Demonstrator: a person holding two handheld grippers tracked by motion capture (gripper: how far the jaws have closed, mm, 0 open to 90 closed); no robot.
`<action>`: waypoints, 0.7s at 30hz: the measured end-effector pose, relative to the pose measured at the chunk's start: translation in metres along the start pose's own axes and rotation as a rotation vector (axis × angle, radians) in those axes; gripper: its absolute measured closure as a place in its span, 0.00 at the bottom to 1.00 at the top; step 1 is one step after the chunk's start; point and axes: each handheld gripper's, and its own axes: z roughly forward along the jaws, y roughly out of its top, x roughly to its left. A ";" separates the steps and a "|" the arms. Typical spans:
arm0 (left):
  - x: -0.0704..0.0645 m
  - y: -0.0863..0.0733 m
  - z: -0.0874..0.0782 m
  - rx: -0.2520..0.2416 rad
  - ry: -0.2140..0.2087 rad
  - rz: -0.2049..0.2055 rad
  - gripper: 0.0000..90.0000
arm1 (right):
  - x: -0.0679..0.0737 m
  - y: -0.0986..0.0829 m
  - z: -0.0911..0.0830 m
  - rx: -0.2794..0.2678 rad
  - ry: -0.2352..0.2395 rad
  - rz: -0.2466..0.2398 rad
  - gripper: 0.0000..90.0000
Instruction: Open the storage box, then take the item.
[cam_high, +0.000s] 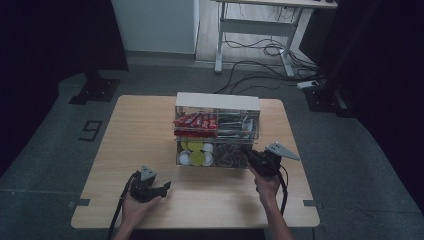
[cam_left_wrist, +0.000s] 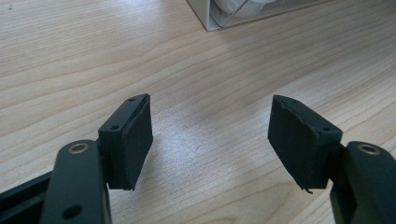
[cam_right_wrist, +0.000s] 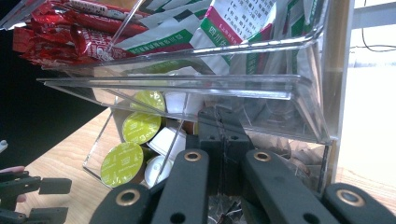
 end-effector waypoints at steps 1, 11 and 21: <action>0.000 0.000 0.000 0.000 0.000 0.000 0.35 | 0.000 0.000 0.000 0.000 0.000 0.000 0.99; -0.001 0.002 -0.005 -0.031 0.009 -0.006 0.35 | 0.001 -0.001 -0.001 0.001 -0.002 -0.003 0.98; -0.013 0.010 -0.016 -0.093 -0.002 -0.007 0.36 | 0.001 -0.002 -0.001 0.001 0.001 -0.002 0.97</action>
